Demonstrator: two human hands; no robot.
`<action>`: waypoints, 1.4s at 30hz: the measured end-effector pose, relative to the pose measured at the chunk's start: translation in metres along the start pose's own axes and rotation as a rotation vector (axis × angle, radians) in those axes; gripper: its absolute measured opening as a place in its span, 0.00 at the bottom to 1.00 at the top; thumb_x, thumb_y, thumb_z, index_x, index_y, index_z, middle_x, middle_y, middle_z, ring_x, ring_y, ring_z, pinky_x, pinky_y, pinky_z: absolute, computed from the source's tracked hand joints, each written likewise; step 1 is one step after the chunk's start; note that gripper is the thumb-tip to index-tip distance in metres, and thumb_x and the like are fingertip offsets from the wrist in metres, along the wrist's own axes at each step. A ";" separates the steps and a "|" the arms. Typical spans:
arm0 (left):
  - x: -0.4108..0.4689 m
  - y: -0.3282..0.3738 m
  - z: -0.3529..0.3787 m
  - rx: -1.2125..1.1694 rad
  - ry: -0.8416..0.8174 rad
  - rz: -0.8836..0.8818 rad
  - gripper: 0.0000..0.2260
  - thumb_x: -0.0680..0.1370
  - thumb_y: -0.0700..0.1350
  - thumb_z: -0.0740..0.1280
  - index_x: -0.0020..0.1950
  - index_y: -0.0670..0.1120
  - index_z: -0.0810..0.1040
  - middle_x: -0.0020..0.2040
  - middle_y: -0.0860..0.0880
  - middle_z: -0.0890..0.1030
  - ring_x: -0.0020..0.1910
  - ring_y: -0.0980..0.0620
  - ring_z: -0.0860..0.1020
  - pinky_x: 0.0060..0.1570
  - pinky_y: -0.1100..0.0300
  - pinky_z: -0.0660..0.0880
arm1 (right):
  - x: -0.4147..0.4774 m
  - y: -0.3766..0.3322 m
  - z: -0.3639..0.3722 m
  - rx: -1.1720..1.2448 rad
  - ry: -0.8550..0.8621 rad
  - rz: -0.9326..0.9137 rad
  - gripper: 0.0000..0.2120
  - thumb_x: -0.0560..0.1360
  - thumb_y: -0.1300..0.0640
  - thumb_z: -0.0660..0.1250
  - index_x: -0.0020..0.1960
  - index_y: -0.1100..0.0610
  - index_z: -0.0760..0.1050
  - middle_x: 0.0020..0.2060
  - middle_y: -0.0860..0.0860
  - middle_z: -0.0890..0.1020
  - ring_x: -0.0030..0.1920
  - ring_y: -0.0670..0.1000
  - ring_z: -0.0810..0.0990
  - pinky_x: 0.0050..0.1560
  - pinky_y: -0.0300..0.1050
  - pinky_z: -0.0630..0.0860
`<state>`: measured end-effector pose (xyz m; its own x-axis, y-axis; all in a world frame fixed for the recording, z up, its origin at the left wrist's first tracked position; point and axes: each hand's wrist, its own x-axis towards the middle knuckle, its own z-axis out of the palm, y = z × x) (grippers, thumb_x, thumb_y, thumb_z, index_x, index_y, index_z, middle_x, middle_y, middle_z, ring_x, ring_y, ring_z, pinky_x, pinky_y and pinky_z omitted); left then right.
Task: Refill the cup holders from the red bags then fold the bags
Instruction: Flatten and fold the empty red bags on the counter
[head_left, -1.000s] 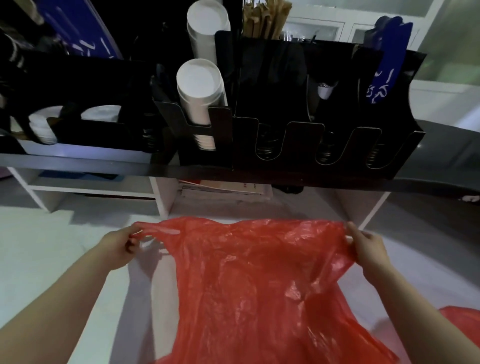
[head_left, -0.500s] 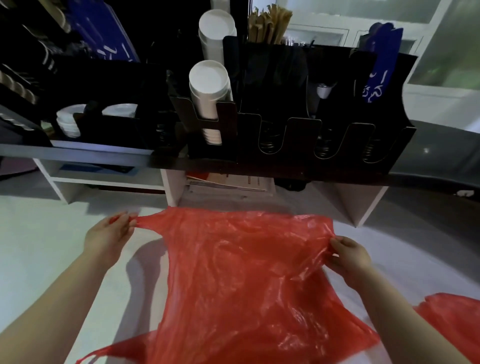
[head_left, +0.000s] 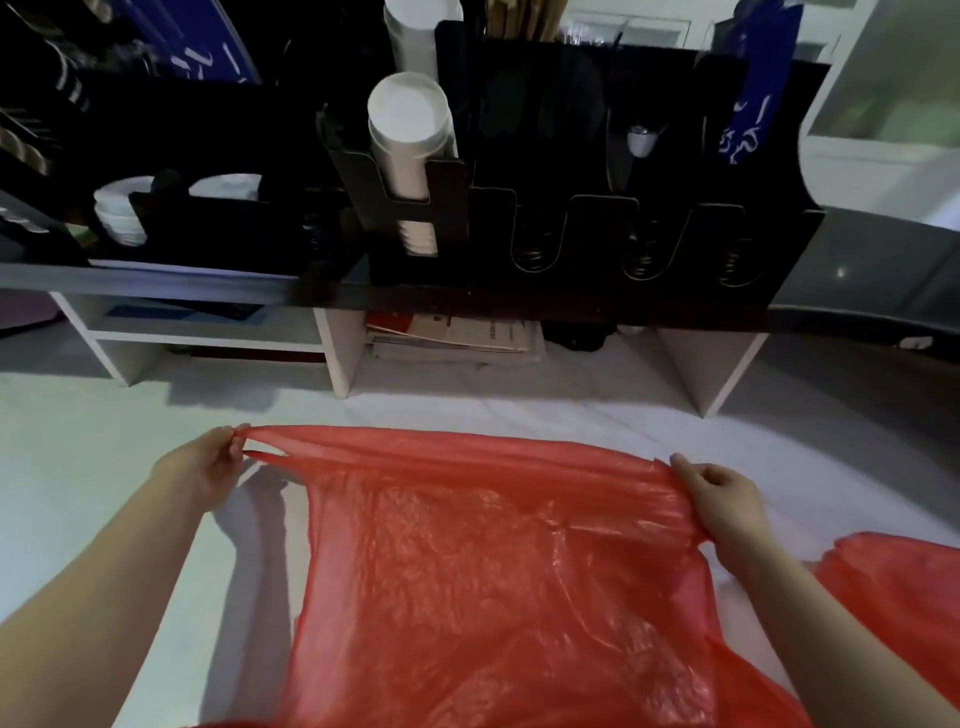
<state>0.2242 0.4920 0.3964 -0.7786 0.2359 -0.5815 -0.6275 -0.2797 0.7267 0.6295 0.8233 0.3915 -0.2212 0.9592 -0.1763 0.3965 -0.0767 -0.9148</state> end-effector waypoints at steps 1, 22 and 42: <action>0.004 0.000 0.002 0.002 -0.017 -0.016 0.08 0.82 0.37 0.56 0.46 0.41 0.72 0.28 0.50 0.78 0.27 0.59 0.72 0.29 0.71 0.74 | 0.003 0.002 -0.001 -0.023 0.005 0.015 0.17 0.74 0.44 0.68 0.41 0.58 0.82 0.30 0.52 0.82 0.30 0.52 0.80 0.28 0.42 0.73; 0.061 -0.010 0.033 1.016 -0.084 0.282 0.09 0.76 0.42 0.69 0.40 0.37 0.78 0.30 0.42 0.76 0.23 0.49 0.68 0.24 0.65 0.62 | 0.071 0.019 0.011 0.055 0.021 0.155 0.10 0.75 0.51 0.69 0.42 0.58 0.81 0.35 0.54 0.81 0.37 0.55 0.78 0.43 0.49 0.76; 0.056 -0.007 0.022 0.390 -0.029 0.232 0.11 0.82 0.33 0.53 0.44 0.42 0.71 0.25 0.50 0.80 0.25 0.57 0.79 0.32 0.67 0.77 | 0.083 0.020 0.024 -0.376 0.117 -0.116 0.14 0.79 0.52 0.62 0.48 0.58 0.83 0.44 0.57 0.83 0.45 0.58 0.79 0.46 0.47 0.71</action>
<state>0.1856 0.5278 0.3666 -0.8941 0.2358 -0.3808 -0.3821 0.0419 0.9232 0.5978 0.8947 0.3499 -0.1890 0.9818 -0.0174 0.6781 0.1176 -0.7255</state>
